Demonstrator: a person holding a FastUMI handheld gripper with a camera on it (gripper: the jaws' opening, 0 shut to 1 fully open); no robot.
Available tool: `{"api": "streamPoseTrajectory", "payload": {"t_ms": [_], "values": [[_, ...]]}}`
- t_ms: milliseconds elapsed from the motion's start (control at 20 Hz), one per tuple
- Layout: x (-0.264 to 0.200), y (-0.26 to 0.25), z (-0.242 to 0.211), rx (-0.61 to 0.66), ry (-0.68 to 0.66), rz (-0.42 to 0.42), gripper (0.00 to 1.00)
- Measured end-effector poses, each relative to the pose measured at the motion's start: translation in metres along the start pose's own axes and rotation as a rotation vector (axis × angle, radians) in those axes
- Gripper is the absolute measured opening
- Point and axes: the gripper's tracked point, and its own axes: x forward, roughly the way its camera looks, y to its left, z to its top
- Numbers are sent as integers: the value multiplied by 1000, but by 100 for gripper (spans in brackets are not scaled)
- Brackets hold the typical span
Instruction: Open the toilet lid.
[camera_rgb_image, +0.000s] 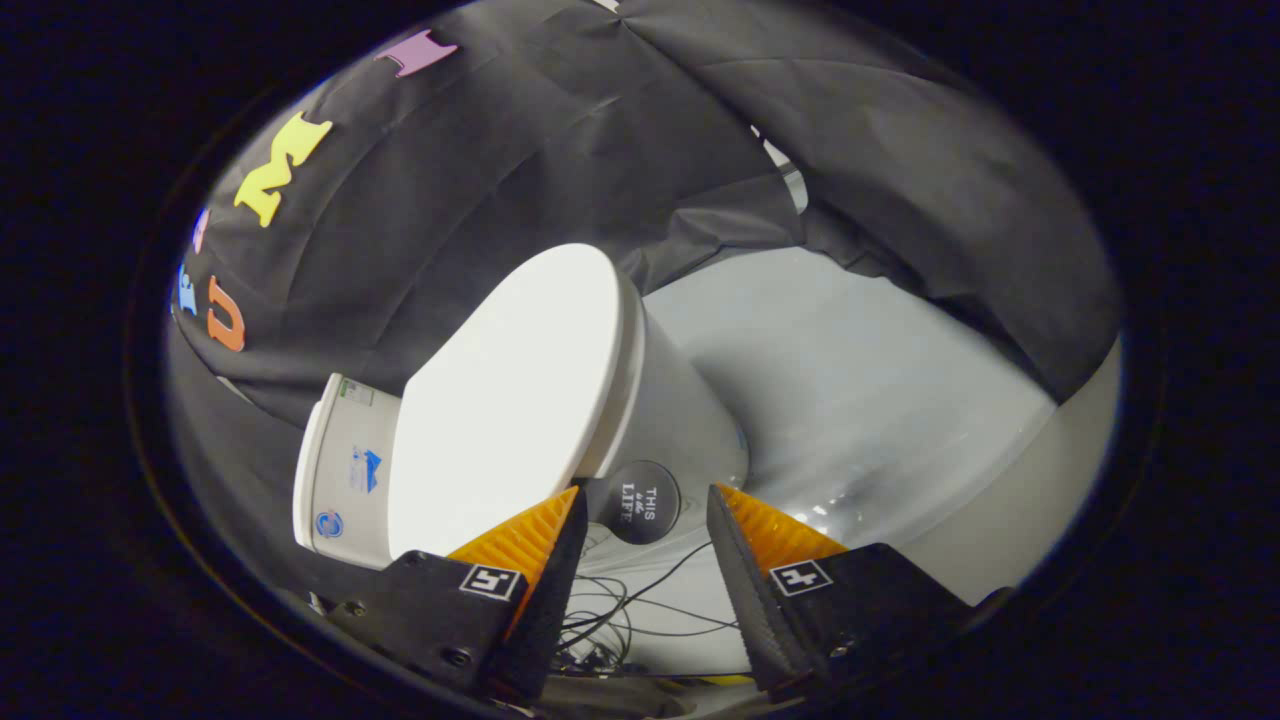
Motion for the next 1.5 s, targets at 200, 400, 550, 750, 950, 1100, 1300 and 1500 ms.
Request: {"api": "streamPoseTrajectory", "payload": {"t_ms": [200,400,550,750,950,1100,1300,1500], "values": [[16,4,-8,76,54,47,54],[15,3,-2,78,44,87,46],[11,2,8,130,26,122,34],[11,6,13,157,-3,133,22],[8,11,14,213,12,119,15],[-3,18,25,214,2,130,10],[-18,38,29,203,-12,148,10],[-34,54,36,183,-25,154,10]]}}
